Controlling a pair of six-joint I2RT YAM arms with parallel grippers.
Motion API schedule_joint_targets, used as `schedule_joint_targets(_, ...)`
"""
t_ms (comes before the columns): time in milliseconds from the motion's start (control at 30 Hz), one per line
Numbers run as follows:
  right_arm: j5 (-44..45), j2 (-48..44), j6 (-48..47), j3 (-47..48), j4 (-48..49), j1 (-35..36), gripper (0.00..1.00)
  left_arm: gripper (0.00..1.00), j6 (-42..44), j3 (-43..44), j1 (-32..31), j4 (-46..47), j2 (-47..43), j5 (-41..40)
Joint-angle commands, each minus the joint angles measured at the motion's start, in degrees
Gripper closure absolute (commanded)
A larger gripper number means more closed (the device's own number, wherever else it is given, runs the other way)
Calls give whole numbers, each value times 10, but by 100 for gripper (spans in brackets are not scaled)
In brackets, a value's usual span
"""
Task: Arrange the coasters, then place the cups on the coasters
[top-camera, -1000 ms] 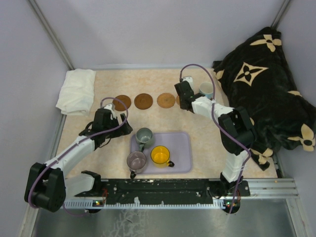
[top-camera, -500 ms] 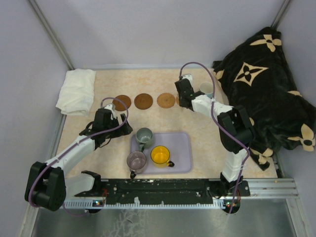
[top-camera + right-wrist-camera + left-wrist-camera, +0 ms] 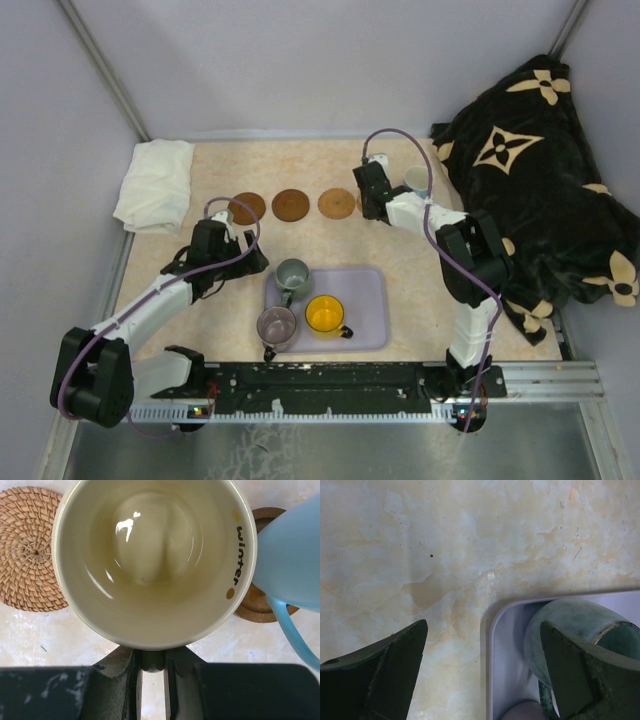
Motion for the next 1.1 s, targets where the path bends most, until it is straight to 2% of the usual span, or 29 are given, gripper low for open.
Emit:
schedule_joint_targets(0,13,-13,-3,34,49,-9,100,0,6,10,-2,10,4,1)
schedule_joint_targets(1067,9,-41,8,9,43,-12,100,0,5,7,-2,13,9,0)
